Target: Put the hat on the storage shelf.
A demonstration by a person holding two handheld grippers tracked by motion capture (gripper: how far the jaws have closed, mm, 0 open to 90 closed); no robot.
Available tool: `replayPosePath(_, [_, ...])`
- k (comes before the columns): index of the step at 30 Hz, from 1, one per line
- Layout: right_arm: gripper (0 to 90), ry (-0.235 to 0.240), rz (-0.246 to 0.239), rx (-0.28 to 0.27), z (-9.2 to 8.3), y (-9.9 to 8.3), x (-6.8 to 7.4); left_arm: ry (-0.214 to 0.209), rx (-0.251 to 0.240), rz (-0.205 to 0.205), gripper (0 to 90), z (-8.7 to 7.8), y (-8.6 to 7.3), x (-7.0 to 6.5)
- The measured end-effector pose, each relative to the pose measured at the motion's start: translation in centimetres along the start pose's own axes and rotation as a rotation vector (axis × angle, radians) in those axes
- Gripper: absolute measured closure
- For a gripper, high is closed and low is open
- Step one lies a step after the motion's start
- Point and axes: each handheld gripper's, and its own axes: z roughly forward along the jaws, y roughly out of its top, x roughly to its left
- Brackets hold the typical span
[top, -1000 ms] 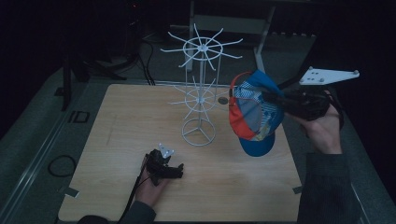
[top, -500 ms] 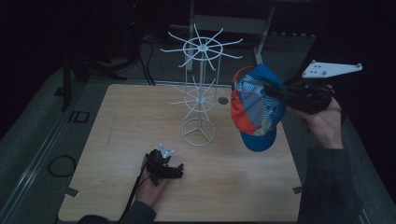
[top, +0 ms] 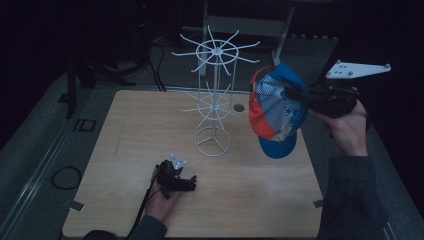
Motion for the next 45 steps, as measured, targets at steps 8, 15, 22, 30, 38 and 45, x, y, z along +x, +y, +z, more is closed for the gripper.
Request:
replayPosePath(8, [88.6,0.007,-0.003,-0.009,0.2,0.3,0.1,0.000,0.000,-0.001,2.6,0.0,0.0,0.0])
replayPosePath(15, [88.6,0.004,-0.006,-0.022,0.0,0.7,0.2,0.000,-0.001,-0.001,2.6,0.0,0.0,0.0])
replayPosePath(22, [88.6,0.000,-0.014,-0.038,-0.4,1.4,0.4,-0.001,0.001,0.001,2.6,0.0,0.0,0.0])
replayPosePath(30, [88.6,-0.002,-0.011,-0.060,-0.8,1.6,0.4,0.000,-0.001,-0.001,2.6,0.0,0.0,0.0])
replayPosePath(38, [88.6,-0.006,-0.019,-0.086,-1.7,1.9,0.6,-0.001,0.003,0.001,2.6,0.0,0.0,0.0])
replayPosePath(45, [88.6,-0.006,-0.021,-0.113,-2.2,2.2,0.8,-0.001,0.002,0.000,2.6,0.0,0.0,0.0])
